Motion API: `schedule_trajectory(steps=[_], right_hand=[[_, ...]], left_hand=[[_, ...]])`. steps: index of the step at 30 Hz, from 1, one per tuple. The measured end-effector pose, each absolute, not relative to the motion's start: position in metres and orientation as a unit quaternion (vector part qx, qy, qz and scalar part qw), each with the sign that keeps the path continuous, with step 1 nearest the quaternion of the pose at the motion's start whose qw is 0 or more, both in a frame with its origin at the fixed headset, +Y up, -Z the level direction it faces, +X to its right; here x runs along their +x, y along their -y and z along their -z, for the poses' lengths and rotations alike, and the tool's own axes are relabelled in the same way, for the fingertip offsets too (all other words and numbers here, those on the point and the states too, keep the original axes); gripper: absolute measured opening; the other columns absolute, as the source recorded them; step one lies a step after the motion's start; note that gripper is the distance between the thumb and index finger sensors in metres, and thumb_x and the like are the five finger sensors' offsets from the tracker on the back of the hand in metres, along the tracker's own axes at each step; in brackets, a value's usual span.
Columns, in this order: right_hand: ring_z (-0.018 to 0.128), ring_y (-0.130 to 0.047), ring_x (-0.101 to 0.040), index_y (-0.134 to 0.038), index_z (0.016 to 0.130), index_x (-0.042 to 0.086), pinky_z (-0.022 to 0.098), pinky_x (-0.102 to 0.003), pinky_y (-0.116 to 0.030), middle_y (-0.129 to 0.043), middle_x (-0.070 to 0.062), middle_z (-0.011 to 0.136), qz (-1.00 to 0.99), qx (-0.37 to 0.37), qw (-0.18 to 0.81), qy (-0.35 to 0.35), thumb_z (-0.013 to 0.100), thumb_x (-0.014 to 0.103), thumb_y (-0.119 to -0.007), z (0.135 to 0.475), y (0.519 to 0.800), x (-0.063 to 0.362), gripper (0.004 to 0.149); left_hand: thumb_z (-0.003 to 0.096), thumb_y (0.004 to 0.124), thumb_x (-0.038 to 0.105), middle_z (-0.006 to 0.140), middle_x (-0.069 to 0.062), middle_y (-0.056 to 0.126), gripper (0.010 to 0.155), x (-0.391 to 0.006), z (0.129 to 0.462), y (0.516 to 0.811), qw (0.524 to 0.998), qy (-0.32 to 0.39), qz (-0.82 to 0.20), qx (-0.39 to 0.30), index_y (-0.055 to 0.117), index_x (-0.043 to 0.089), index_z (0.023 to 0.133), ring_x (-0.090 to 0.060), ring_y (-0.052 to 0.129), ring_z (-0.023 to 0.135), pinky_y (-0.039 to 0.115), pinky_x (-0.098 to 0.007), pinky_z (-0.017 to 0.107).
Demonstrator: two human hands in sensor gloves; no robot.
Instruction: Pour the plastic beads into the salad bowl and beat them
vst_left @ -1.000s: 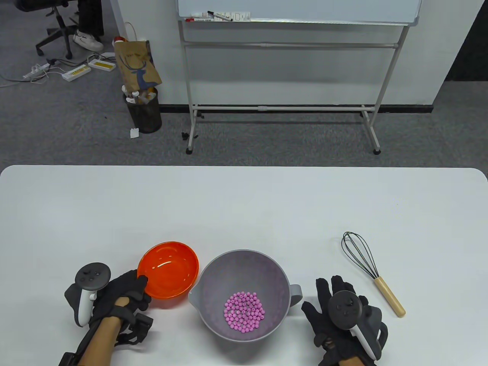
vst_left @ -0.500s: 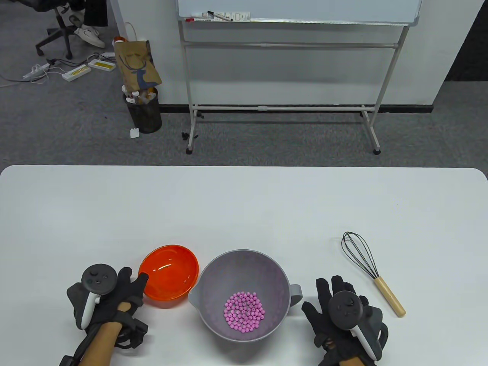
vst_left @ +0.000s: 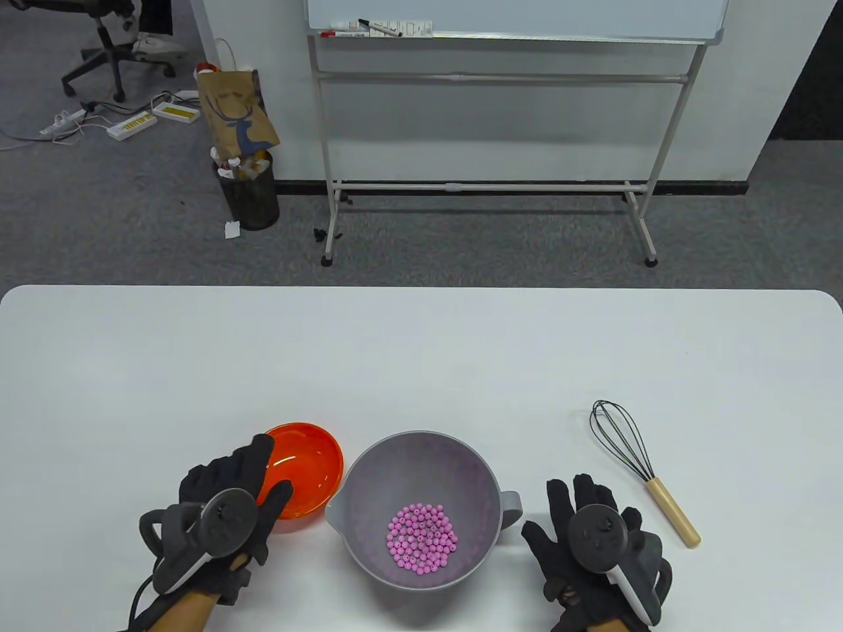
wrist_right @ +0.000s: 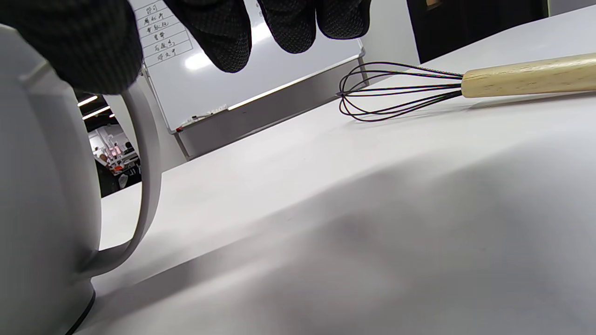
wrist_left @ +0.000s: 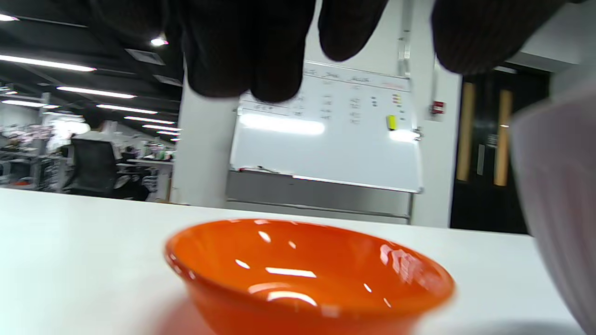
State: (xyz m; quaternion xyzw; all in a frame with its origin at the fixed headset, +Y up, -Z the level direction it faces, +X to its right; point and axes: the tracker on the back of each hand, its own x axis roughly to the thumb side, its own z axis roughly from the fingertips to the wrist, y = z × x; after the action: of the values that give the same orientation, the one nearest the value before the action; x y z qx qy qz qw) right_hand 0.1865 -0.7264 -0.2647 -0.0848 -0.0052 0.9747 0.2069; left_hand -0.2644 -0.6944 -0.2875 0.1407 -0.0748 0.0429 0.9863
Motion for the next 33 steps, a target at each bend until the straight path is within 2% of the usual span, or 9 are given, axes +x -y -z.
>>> schedule_trajectory(steps=[2,5,14,22,27,30,33], right_hand=[[0.116,-0.041,-0.036,-0.055,0.109,0.031,0.077,-0.066,-0.021,-0.041,-0.006,0.120,-0.975,-0.085,0.204,0.005,0.044,0.063,-0.077,0.265,0.727,0.186,0.075],[0.116,-0.040,-0.036,-0.055,0.109,0.031,0.077,-0.066,-0.020,-0.040,-0.005,0.120,-0.975,-0.085,0.203,0.010,0.044,0.063,-0.078,0.264,0.725,0.186,0.075],[0.116,-0.039,-0.036,-0.055,0.109,0.032,0.077,-0.066,-0.020,-0.040,-0.005,0.121,-0.980,-0.083,0.181,0.014,0.043,0.064,-0.078,0.264,0.726,0.180,0.077],[0.116,-0.038,-0.036,-0.054,0.109,0.031,0.077,-0.066,-0.019,-0.039,-0.005,0.121,-0.980,-0.091,0.171,0.033,0.043,0.063,-0.080,0.261,0.715,0.187,0.078],[0.118,-0.035,-0.035,-0.054,0.109,0.031,0.078,-0.066,-0.016,-0.038,-0.004,0.122,-0.979,-0.129,0.153,0.040,0.042,0.062,-0.084,0.272,0.702,0.207,0.080],[0.119,-0.031,-0.034,-0.053,0.110,0.031,0.079,-0.065,-0.013,-0.036,-0.003,0.122,-0.972,-0.175,0.155,0.038,0.041,0.059,-0.088,0.282,0.702,0.230,0.082],[0.119,-0.031,-0.033,-0.053,0.109,0.032,0.080,-0.064,-0.014,-0.036,0.000,0.122,-0.964,-0.241,0.107,0.028,0.041,0.057,-0.091,0.291,0.707,0.256,0.082]], left_hand=[[0.0478,0.070,0.068,0.122,-0.007,0.054,0.074,-0.255,0.286,0.704,0.989,0.091,-0.002,0.113,0.047,0.038,0.111,-0.040,0.059,0.109,0.040,-0.068,0.075],[0.0474,0.067,0.069,0.123,-0.006,0.047,0.075,-0.253,0.283,0.708,0.988,0.097,0.018,0.118,0.045,0.038,0.112,-0.040,0.052,0.112,0.035,-0.068,0.075],[0.0476,0.067,0.068,0.123,-0.006,0.048,0.073,-0.258,0.280,0.712,0.991,0.097,-0.018,0.093,0.048,0.038,0.111,-0.040,0.052,0.112,0.033,-0.068,0.075],[0.0475,0.068,0.068,0.123,-0.006,0.048,0.074,-0.259,0.278,0.709,0.989,0.105,-0.030,0.101,0.048,0.037,0.111,-0.040,0.051,0.112,0.032,-0.068,0.075],[0.0474,0.068,0.068,0.123,-0.006,0.047,0.074,-0.256,0.279,0.711,0.989,0.109,-0.023,0.100,0.048,0.037,0.111,-0.040,0.048,0.113,0.030,-0.068,0.075],[0.0474,0.068,0.068,0.123,-0.006,0.047,0.074,-0.255,0.279,0.712,0.988,0.112,-0.010,0.101,0.048,0.037,0.111,-0.040,0.048,0.113,0.030,-0.068,0.075],[0.0476,0.068,0.068,0.123,-0.007,0.047,0.074,-0.255,0.280,0.713,0.989,0.112,0.002,0.096,0.047,0.037,0.111,-0.040,0.048,0.113,0.029,-0.068,0.075]])
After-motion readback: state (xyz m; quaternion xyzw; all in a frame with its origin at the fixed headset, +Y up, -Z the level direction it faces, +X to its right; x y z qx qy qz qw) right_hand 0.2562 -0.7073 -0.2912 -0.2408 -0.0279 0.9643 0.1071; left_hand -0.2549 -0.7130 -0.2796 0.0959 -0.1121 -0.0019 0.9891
